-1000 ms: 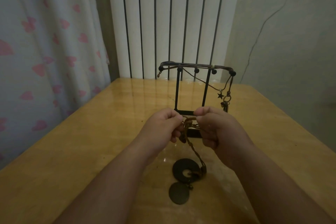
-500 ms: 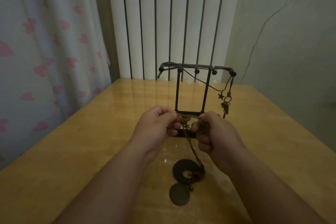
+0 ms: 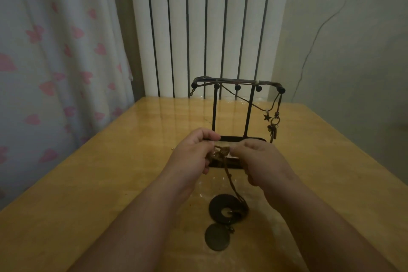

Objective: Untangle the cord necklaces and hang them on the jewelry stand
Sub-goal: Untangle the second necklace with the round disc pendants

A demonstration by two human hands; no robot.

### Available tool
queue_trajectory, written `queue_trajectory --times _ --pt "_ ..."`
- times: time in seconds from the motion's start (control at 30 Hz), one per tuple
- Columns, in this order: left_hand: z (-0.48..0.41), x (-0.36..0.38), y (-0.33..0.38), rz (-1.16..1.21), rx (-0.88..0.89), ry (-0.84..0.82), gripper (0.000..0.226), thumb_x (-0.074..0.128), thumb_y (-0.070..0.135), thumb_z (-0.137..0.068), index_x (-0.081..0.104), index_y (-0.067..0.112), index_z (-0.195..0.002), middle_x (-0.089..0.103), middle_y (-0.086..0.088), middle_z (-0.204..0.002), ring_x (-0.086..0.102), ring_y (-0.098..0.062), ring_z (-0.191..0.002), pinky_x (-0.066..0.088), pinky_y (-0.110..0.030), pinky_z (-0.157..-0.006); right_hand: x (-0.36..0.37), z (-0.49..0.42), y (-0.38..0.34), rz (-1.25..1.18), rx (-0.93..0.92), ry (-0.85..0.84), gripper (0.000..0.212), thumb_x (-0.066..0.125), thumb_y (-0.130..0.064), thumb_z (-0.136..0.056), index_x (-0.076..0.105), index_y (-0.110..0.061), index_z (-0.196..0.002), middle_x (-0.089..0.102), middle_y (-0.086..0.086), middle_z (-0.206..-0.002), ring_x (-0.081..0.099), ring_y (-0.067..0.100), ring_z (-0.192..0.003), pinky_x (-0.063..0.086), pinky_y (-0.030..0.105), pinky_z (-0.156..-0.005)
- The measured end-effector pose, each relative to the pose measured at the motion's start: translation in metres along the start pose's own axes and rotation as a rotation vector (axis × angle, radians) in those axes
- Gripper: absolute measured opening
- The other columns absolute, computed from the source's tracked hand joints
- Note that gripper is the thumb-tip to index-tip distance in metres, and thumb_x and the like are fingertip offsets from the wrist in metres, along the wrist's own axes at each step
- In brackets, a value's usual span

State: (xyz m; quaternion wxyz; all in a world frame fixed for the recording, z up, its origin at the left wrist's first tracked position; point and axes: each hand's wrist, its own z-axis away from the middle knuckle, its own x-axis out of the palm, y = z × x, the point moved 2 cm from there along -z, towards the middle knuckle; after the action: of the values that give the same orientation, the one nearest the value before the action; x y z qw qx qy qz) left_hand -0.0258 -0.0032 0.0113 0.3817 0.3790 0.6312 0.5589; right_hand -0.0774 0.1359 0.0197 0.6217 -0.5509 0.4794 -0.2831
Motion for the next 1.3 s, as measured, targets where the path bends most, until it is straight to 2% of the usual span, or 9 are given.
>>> queue_trajectory --times 0.07,0.23,0.37,0.5,0.73,0.87,0.93,1.17,1.3 --pt "0.0 0.0 0.001 -0.006 0.01 0.012 0.022 0.049 0.015 -0.099 0.068 0.025 -0.097 0.056 0.003 -0.074 0.048 -0.014 -0.066 0.041 -0.028 -0.058 0.0 -0.003 0.0 -0.069 0.051 0.034 0.026 0.05 -0.03 -0.098 0.062 -0.015 -0.08 0.053 -0.001 -0.067 0.044 0.015 -0.06 0.035 0.03 -0.058" --pt "-0.001 -0.004 0.0 0.011 0.007 0.003 0.024 0.048 0.016 -0.101 0.071 0.025 -0.104 0.054 0.004 -0.069 0.047 -0.011 -0.063 0.042 -0.029 -0.06 -0.005 -0.006 0.0 -0.371 0.088 0.026 0.028 0.043 -0.017 -0.095 0.058 -0.01 -0.072 0.043 0.0 -0.058 0.032 0.012 -0.048 0.025 0.028 -0.048" --pt "0.002 -0.002 0.002 -0.092 0.026 0.011 0.024 0.049 0.021 -0.102 0.071 0.029 -0.106 0.059 0.008 -0.073 0.054 -0.008 -0.069 0.046 -0.026 -0.065 -0.007 -0.003 0.0 -0.347 0.129 0.024 0.015 0.046 -0.014 -0.094 0.061 -0.013 -0.093 0.044 0.0 -0.059 0.034 0.012 -0.05 0.027 0.027 -0.048" --pt "0.004 -0.003 0.002 -0.209 0.054 0.051 0.021 0.052 0.026 -0.101 0.072 0.03 -0.1 0.061 0.009 -0.077 0.057 -0.009 -0.076 0.046 -0.023 -0.064 -0.004 -0.008 -0.009 -0.272 0.256 0.063 0.016 0.053 -0.013 -0.093 0.067 -0.008 -0.087 0.043 0.0 -0.055 0.037 0.012 -0.05 0.031 0.026 -0.05" --pt "-0.001 -0.006 0.003 -0.097 0.062 0.099 0.027 0.047 0.027 -0.103 0.072 0.025 -0.092 0.061 0.002 -0.074 0.053 -0.013 -0.07 0.042 -0.027 -0.061 -0.014 -0.002 -0.003 -0.434 0.02 0.275 0.025 0.045 -0.011 -0.098 0.068 -0.02 -0.093 0.057 0.004 -0.076 0.045 0.013 -0.062 0.035 0.029 -0.053" --pt "0.001 -0.007 0.007 0.002 0.129 0.069 0.027 0.047 0.023 -0.102 0.072 0.023 -0.09 0.058 0.01 -0.062 0.047 -0.011 -0.062 0.04 -0.026 -0.056 -0.013 -0.005 -0.001 -0.303 -0.003 0.297 0.023 0.047 -0.014 -0.099 0.067 -0.024 -0.095 0.064 0.004 -0.085 0.058 0.017 -0.079 0.046 0.033 -0.065" --pt "0.004 -0.005 0.009 -0.015 0.154 0.026 0.025 0.047 0.022 -0.102 0.071 0.022 -0.093 0.057 0.017 -0.058 0.048 -0.007 -0.059 0.04 -0.024 -0.055 -0.011 -0.004 0.0 -0.2 -0.057 0.255 0.019 0.048 -0.016 -0.1 0.065 -0.023 -0.099 0.065 0.004 -0.091 0.063 0.017 -0.088 0.05 0.026 -0.065" --pt "0.012 0.001 0.015 -0.13 0.287 -0.051 0.025 0.045 0.029 -0.102 0.064 0.028 -0.084 0.057 0.022 -0.062 0.049 0.005 -0.057 0.037 -0.022 -0.06 -0.003 -0.005 0.004 0.252 -0.244 0.189 0.019 0.049 -0.021 -0.101 0.061 -0.035 -0.096 0.059 -0.017 -0.093 0.054 -0.003 -0.083 0.039 0.011 -0.057" --pt "0.012 0.0 0.019 -0.164 0.323 -0.039 0.022 0.049 0.027 -0.101 0.064 0.025 -0.085 0.061 0.019 -0.069 0.053 0.006 -0.062 0.04 -0.015 -0.06 -0.002 -0.007 0.004 0.278 -0.286 0.103 0.025 0.051 -0.019 -0.1 0.062 -0.04 -0.106 0.06 -0.018 -0.103 0.057 -0.002 -0.092 0.046 0.014 -0.073"
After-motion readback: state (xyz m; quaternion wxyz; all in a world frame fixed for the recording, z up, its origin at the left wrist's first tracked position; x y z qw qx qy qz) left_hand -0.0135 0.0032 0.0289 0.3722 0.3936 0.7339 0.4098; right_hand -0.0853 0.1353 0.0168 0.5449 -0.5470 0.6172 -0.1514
